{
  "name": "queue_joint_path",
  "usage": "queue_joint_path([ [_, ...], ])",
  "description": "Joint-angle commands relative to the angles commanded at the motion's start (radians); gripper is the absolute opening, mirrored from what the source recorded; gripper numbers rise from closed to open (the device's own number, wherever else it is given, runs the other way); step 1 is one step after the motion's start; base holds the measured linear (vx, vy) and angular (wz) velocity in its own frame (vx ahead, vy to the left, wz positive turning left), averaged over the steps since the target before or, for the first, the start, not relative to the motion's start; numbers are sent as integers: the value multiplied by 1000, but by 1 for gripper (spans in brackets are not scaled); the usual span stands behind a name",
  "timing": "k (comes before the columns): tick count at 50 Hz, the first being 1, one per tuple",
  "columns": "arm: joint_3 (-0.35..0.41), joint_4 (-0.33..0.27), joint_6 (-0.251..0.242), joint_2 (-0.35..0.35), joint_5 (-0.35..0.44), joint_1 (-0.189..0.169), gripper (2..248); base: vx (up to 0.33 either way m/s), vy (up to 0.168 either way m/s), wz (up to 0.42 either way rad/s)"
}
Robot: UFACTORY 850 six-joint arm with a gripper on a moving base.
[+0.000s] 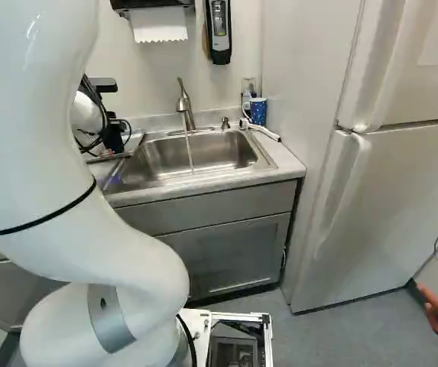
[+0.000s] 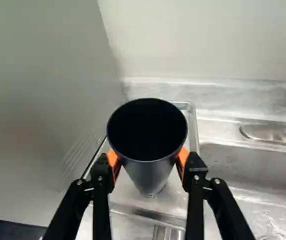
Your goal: Rinse the cup and place it in the tray
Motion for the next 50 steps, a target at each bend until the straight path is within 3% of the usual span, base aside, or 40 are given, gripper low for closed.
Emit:
queue_joint_path([
  [1, 0, 0, 0, 0, 0, 0, 149, 0, 0, 0],
  [5, 0, 0, 0, 0, 0, 0, 149, 0, 0, 0],
  [6, 0, 0, 0, 0, 0, 0, 182, 0, 0, 0],
  [10, 0, 0, 0, 0, 0, 0, 182, 0, 0, 0],
  [11, 0, 0, 0, 0, 0, 0, 217, 0, 0, 0],
  [15, 0, 0, 0, 0, 0, 0, 217, 0, 0, 0],
  [16, 0, 0, 0, 0, 0, 0, 247, 0, 0, 0],
  [50, -7, 0, 0, 24, 0, 0, 247, 0, 0, 0],
])
